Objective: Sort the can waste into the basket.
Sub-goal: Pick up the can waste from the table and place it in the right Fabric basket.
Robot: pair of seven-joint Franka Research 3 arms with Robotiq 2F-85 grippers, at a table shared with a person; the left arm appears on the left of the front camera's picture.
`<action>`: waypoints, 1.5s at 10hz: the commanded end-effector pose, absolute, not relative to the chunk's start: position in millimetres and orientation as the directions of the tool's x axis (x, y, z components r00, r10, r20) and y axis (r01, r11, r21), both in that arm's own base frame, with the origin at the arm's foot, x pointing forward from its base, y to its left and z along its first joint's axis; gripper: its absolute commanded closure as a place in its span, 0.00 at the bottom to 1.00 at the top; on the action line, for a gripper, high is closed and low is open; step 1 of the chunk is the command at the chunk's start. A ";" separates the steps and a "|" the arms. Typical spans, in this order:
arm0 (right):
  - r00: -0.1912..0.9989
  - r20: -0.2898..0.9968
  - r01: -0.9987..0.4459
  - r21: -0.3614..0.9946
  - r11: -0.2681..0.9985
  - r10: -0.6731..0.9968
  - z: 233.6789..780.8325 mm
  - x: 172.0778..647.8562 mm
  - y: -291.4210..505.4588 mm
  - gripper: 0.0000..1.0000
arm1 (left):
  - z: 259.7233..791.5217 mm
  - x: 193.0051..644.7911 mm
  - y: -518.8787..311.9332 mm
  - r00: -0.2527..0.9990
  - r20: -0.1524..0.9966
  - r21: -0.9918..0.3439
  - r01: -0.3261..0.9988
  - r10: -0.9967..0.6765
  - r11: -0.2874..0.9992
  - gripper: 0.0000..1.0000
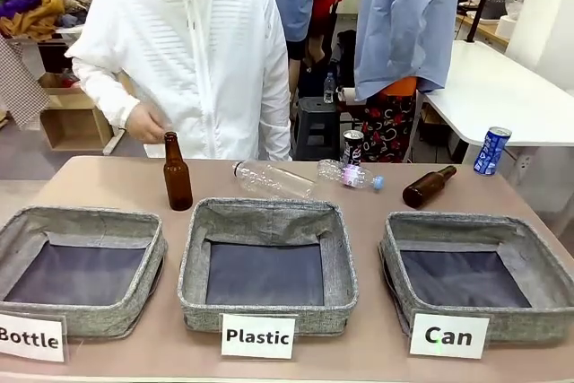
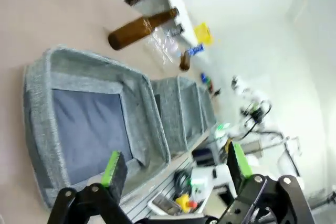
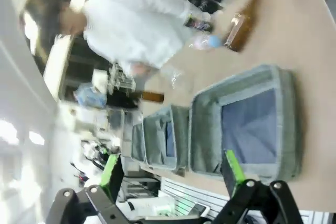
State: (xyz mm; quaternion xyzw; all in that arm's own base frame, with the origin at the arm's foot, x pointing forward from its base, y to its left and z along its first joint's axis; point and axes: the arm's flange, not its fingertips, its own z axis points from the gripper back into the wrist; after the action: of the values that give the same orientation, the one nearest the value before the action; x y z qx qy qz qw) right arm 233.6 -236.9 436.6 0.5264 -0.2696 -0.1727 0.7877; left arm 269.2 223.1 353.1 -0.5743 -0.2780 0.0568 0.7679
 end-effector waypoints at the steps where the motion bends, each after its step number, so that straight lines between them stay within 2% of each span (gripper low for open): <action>1: 0.765 0.136 0.066 0.956 0.287 -0.630 358.0 236.3 -205.6 0.00 | 337.4 287.0 207.3 0.798 0.351 -0.935 0.268 0.489 0.234 0.00; 2: 0.680 0.122 0.190 0.923 0.335 -0.723 344.4 236.9 -208.4 0.00 | 334.7 291.2 206.0 0.739 0.352 -0.935 0.248 0.575 0.253 0.00; 3: 0.779 0.166 0.058 0.941 0.332 -0.605 397.5 234.0 -252.4 0.00 | 338.6 270.3 226.4 0.815 0.332 -0.935 0.217 0.474 0.282 0.00; 7: 0.779 0.166 0.058 0.941 0.332 -0.605 397.5 234.0 -252.4 0.00 | 338.6 270.3 226.4 0.815 0.332 -0.935 0.217 0.474 0.282 0.00; 8: 0.786 0.132 0.094 0.940 0.328 -0.604 393.1 239.7 -252.2 0.00 | 338.6 270.3 226.4 0.815 0.332 -0.935 0.217 0.474 0.282 0.00; 9: 0.786 0.199 0.095 0.897 0.432 -0.585 407.2 248.0 -235.0 0.00 | 338.6 270.3 226.4 0.815 0.332 -0.935 0.217 0.474 0.282 0.00; 10: 0.808 0.311 0.030 0.827 0.562 -0.500 427.6 262.2 -211.4 0.00 | 338.6 270.3 226.4 0.815 0.332 -0.935 0.217 0.474 0.282 0.00; 12: 0.814 0.514 -0.119 0.604 0.788 -0.271 469.1 312.2 -142.1 0.00 | 338.6 270.3 226.4 0.815 0.332 -0.935 0.217 0.474 0.282 0.00; 15: 0.741 0.657 -0.345 0.195 0.918 0.139 483.7 399.6 -24.7 0.00 | 338.6 270.3 226.4 0.815 0.332 -0.935 0.217 0.474 0.282 0.00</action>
State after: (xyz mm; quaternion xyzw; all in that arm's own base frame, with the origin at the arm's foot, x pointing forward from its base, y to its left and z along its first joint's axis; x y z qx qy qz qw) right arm 365.0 -37.7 506.7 0.2285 -0.3121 0.0906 0.9177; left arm 270.6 227.3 339.6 -0.5886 -0.2734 0.0925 0.7552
